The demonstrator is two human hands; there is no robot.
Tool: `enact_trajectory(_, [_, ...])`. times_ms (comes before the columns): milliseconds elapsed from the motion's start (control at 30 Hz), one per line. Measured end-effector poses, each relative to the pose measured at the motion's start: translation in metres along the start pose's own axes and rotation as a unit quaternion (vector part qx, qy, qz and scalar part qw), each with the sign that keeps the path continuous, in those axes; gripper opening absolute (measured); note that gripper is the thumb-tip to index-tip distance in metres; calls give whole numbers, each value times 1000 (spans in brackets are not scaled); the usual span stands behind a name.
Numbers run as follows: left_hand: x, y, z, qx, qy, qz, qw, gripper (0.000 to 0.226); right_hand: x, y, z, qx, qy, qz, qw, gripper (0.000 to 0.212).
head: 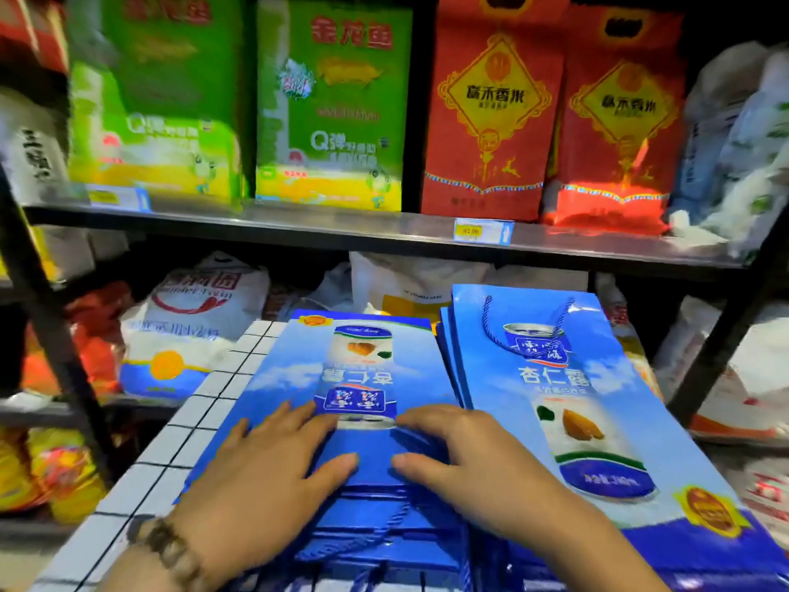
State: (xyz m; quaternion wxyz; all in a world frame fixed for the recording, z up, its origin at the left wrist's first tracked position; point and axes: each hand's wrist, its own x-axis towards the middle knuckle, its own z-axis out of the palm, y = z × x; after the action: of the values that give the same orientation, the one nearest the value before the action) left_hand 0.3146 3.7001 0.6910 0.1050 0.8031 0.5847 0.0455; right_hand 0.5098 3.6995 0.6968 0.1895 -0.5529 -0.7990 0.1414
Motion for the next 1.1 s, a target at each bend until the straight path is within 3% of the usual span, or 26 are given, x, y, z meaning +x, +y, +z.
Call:
enact_trajectory(33, [-5, -1, 6, -5, -5, -6, 1000, 120, -4, -7, 3, -17, -9, -4, 1000, 50])
enact_trajectory(100, [-13, -5, 16, 10, 2, -27, 1000, 136, -13, -13, 8, -58, 1, 8, 998, 55])
enact_trajectory(200, [-27, -8, 21, 13, -8, -52, 999, 141, -34, -14, 15, -110, 69, 22, 991, 59])
enact_trajectory(300, [-39, -4, 20, 13, -28, -64, 997, 143, -55, -1, 20, -120, 141, -8, 983, 40])
enact_trajectory(400, [-45, 2, 24, 30, -34, -68, 997, 142, -65, -5, 17, -158, 97, 23, 982, 38])
enact_trajectory(467, [-45, 2, 26, 35, 1, -68, 997, 135, -68, -15, 12, -154, 91, 12, 984, 34])
enact_trajectory(500, [-44, -1, 28, 64, 25, -51, 996, 121, -69, -21, 8, -158, 82, 21, 984, 27])
enact_trajectory(567, [-51, -6, 30, 11, 79, -28, 996, 81, -69, -33, -3, -156, 81, 74, 982, 14])
enact_trajectory(633, [-55, -6, 35, -62, 157, 37, 985, 47, -70, -40, -4, 20, 78, 128, 989, 10])
enact_trajectory(700, [-58, 1, 32, -177, 194, 82, 962, 26, -62, -52, -5, 202, 95, 129, 966, 12])
enact_trajectory(800, [-60, 9, 22, -304, 153, 101, 935, 30, -50, -65, 2, 425, 119, 131, 888, 18])
enact_trajectory(900, [-61, 16, 21, -312, 131, 108, 935, 41, -45, -74, 7, 527, 126, 144, 828, 19])
enact_trajectory(967, [-58, 18, 23, -303, 149, 99, 936, 47, -46, -75, 10, 547, 129, 145, 814, 18])
enact_trajectory(1000, [-57, 19, 21, -309, 153, 83, 935, 44, -47, -74, 13, 527, 135, 139, 828, 16])
enact_trajectory(1100, [-50, 15, 8, -416, 113, 23, 902, 26, -50, -62, 22, 295, 188, 78, 934, 9])
